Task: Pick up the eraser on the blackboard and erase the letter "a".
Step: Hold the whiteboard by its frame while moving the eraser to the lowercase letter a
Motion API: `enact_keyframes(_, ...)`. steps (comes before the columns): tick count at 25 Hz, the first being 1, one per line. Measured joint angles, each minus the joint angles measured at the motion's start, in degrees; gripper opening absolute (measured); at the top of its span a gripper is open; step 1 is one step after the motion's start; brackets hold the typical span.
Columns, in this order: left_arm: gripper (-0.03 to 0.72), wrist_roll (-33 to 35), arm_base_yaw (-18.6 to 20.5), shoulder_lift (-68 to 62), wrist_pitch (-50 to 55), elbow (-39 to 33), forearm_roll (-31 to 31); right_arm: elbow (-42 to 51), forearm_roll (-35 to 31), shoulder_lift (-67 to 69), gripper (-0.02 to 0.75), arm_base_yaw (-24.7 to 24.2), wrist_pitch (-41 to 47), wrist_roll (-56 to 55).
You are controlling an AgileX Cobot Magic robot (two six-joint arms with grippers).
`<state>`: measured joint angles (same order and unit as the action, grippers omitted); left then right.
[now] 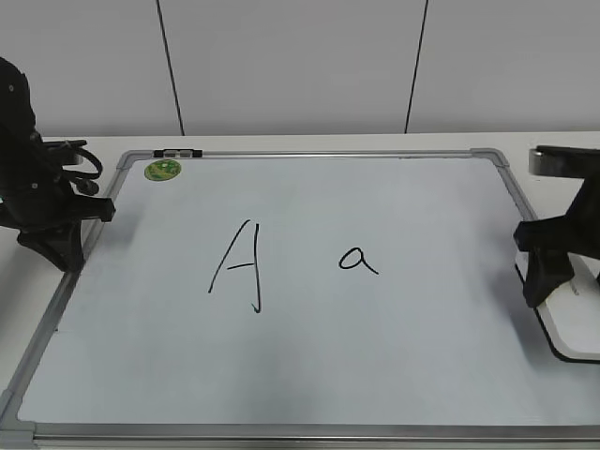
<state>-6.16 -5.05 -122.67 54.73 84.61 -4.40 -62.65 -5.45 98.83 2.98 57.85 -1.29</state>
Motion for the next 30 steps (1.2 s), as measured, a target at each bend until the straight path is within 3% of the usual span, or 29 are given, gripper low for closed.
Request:
enact_keyframes(8,0.041,0.0,0.0,0.0,0.0,0.0,0.0,-11.7,0.4,7.4,0.526,4.2,10.5,0.0)
enact_keyframes(14,0.041,0.0,0.0,0.0,0.0,0.0,0.0,-22.5,2.6,14.1,0.526,9.8,11.0,-0.8)
enact_keyframes(20,0.041,0.0,0.0,0.0,0.0,0.0,-0.1,-31.8,2.7,20.1,0.526,12.3,11.3,-1.3)
enact_keyframes(30,0.042,0.0,0.0,0.0,0.0,0.0,-0.1,-37.9,1.5,27.6,0.526,15.5,11.4,-1.4)
